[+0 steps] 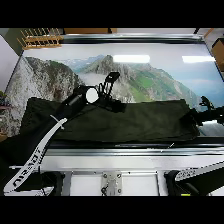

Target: Fold the clothes and pants, and hang the long-sleeved shirts on hangers.

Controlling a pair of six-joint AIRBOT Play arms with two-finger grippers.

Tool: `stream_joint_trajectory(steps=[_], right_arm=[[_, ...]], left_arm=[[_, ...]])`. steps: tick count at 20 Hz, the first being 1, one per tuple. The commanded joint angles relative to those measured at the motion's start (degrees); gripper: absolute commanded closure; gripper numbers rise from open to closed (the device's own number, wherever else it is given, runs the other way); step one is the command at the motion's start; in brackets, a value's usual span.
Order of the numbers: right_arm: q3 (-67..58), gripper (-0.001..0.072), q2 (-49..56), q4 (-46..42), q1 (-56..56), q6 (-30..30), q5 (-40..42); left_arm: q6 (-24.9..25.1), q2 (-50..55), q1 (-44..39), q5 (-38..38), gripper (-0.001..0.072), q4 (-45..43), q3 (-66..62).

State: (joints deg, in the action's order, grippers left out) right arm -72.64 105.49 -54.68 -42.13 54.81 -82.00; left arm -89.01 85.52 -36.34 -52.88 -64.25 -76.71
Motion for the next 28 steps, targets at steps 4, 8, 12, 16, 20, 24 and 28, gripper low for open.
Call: stream_joint_trajectory(steps=[4, 8, 12, 16, 20, 24, 28], right_arm=[[-0.17, 0.0696, -2.93, -3.06, 1.25, 2.51, -0.96], [-0.17, 0.0696, -12.31, -9.03, 2.29, 6.75, -1.95], [-0.70, 0.0696, -23.93, -13.46, 7.54, 11.17, -5.77], [-4.63, 0.0696, -34.03, -21.75, 16.98, 17.66, -10.27], [-9.88, 0.0696, -39.52, -22.95, 26.51, 24.63, -11.72], [-13.33, 0.0696, -39.82, -22.97, 34.88, 29.79, -13.35], [-13.75, 0.0696, -39.76, -22.99, 42.07, 33.92, -13.09]], left_arm=[[-4.70, 5.88, -2.93, 2.34, 0.0686, -0.02, -1.92], [-4.94, 12.81, -4.46, 2.45, 0.0687, -0.04, -6.54], [-4.87, 22.16, -7.02, 2.40, 0.0686, -0.04, -16.50], [-4.85, 30.45, -10.49, 0.17, 0.0686, -0.07, -26.01], [-4.87, 36.02, -13.16, -2.60, 0.0686, -0.09, -33.18], [-4.87, 37.46, -14.25, -3.69, 0.0686, -0.11, -35.74], [-4.92, 37.03, -12.57, -8.04, 0.0687, -0.20, -35.74]])
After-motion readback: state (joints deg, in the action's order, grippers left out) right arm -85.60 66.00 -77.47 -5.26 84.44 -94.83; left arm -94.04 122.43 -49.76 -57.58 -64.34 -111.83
